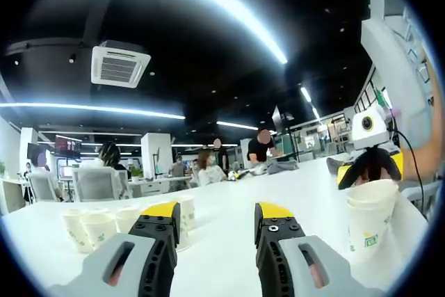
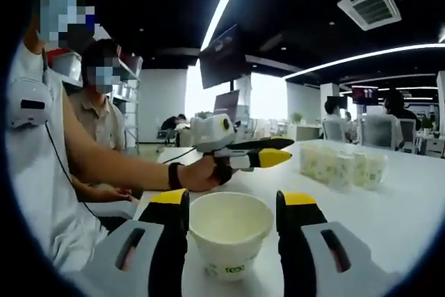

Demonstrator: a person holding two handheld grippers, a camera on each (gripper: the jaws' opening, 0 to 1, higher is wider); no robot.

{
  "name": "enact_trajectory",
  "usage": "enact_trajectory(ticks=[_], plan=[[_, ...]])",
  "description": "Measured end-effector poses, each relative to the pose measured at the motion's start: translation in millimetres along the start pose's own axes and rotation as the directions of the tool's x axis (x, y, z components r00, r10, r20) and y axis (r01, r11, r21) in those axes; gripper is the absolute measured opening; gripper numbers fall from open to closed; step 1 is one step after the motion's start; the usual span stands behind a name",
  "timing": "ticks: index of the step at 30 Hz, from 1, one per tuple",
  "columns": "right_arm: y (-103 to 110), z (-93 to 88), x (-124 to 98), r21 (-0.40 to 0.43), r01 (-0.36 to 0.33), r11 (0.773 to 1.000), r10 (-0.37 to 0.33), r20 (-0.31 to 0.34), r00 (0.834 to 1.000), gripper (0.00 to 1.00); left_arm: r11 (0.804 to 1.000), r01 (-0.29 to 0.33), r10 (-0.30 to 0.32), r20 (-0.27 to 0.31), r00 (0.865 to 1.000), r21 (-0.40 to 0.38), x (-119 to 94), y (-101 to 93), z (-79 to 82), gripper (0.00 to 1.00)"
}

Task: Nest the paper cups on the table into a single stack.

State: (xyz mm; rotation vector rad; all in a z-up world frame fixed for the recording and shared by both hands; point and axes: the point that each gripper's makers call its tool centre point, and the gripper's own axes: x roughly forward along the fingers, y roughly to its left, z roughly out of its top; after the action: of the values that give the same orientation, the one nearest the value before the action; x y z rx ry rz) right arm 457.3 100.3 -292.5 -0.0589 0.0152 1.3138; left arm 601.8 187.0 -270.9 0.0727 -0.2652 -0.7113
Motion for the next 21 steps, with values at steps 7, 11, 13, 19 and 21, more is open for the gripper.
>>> enact_trajectory(ticks=[7,11,13,19,21], plan=[[3.0,-3.0,2.3,-0.013,-0.02,1.0,0.02,-0.022,1.0,0.52,1.0,-0.001,0.001,-0.002,1.0,0.002,0.7,2.1,-1.0,0.45],[1.7,-5.0,1.2,-0.009,-0.019,1.0,0.019,-0.022,1.0,0.52,1.0,-0.001,0.001,-0.005,1.0,0.002,1.3,4.2,-2.4,0.45],[1.4,-2.9,0.2,-0.01,-0.017,1.0,0.017,-0.016,1.0,0.52,1.0,-0.001,0.001,-0.004,1.0,0.0,1.2,3.8,-2.1,0.45],[1.3,-5.8,-0.1,-0.022,-0.012,1.0,0.011,-0.027,1.0,0.52,1.0,-0.001,0.001,-0.004,1.0,0.001,1.8,7.5,-3.0,0.45],[1.5,-0.3,-1.5,-0.023,-0.009,1.0,0.009,-0.006,1.0,0.52,1.0,-0.004,0.004,-0.003,1.0,0.001,1.6,8.1,-2.7,0.45]])
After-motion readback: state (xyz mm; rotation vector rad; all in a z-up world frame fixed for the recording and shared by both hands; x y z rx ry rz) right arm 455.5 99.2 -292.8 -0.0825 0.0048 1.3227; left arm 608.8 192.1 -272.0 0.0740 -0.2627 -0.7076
